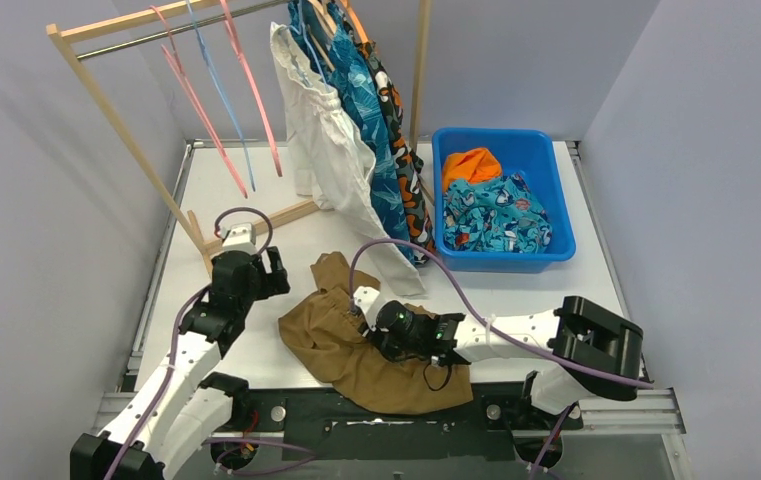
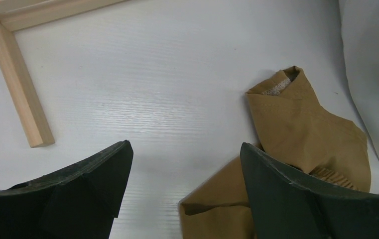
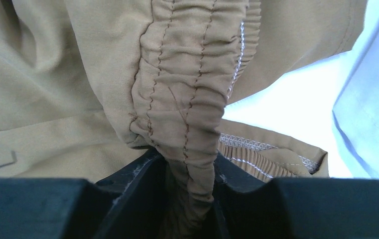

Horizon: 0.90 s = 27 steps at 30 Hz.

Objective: Remove the shorts from the hanger
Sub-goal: Pick up the shorts at the center of the board.

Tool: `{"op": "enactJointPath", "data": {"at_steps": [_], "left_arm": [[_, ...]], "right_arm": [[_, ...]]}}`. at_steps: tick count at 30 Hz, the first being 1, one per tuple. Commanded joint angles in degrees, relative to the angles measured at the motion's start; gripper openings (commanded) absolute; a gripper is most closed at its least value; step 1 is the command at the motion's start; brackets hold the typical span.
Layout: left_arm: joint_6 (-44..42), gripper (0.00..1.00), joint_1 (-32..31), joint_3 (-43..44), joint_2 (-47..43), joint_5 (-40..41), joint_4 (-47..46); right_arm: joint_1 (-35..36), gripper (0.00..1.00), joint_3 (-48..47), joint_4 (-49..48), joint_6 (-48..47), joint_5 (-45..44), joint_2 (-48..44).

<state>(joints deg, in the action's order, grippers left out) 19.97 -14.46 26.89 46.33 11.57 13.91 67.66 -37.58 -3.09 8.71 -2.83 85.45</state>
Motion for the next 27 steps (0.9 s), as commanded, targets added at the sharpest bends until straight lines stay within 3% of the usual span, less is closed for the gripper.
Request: {"op": "enactJointPath", "data": {"at_steps": [1,11,20,27], "left_arm": [[1.2,0.8,-5.0,0.0,-2.1,4.9,-1.9],[2.2,0.8,-5.8,1.0,-1.9,7.5,-0.6],[2.2,0.8,-2.2,1.4,-3.5,8.3,0.0],[1.7,0.8,1.8,1.6,-5.3,3.0,-0.2]], "right_arm": [[0.4,0.23,-1.6,-0.4,1.3,-4.4,-4.5],[0.7,0.08,-2.6,-1.5,-0.1,-5.6,-9.2],[1.8,0.0,0.8,-3.4,2.0,-13.3,-27.1],[1.9,0.0,-3.5,9.8,2.5,-21.2,-39.1]]}}
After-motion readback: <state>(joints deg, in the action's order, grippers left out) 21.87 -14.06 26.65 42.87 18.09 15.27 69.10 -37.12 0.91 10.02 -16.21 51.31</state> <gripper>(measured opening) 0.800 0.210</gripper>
